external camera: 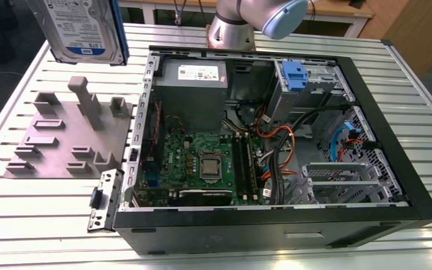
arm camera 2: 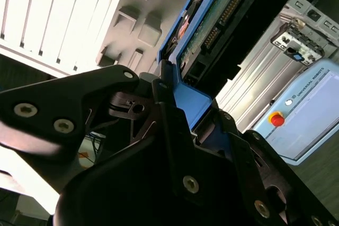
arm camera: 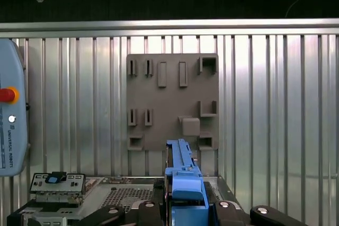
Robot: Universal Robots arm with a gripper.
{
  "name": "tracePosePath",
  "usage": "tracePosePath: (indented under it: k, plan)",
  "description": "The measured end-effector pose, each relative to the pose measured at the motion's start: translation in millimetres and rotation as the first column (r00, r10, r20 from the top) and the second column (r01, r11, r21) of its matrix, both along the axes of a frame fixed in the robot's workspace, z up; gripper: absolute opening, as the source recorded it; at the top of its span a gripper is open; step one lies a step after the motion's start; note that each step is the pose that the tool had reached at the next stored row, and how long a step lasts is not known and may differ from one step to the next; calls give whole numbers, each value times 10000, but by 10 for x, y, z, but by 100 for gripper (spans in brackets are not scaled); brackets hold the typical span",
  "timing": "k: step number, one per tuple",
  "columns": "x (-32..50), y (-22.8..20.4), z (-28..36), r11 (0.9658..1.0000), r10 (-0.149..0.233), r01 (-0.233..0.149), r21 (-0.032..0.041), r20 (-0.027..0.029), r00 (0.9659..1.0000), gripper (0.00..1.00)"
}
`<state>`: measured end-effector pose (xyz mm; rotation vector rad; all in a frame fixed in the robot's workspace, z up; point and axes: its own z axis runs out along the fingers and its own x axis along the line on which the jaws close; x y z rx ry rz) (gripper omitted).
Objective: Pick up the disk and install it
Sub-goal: 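Pick up the disk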
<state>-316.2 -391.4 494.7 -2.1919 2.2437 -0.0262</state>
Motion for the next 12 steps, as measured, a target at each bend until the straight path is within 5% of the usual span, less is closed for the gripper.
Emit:
tracePosePath:
  k: [6,12]
  plan:
    - [212,-14,-3,10000,-1,1,0,0,10000,36]
    - [276,-85,-10,10000,-3,3,-1,-1,10000,36]
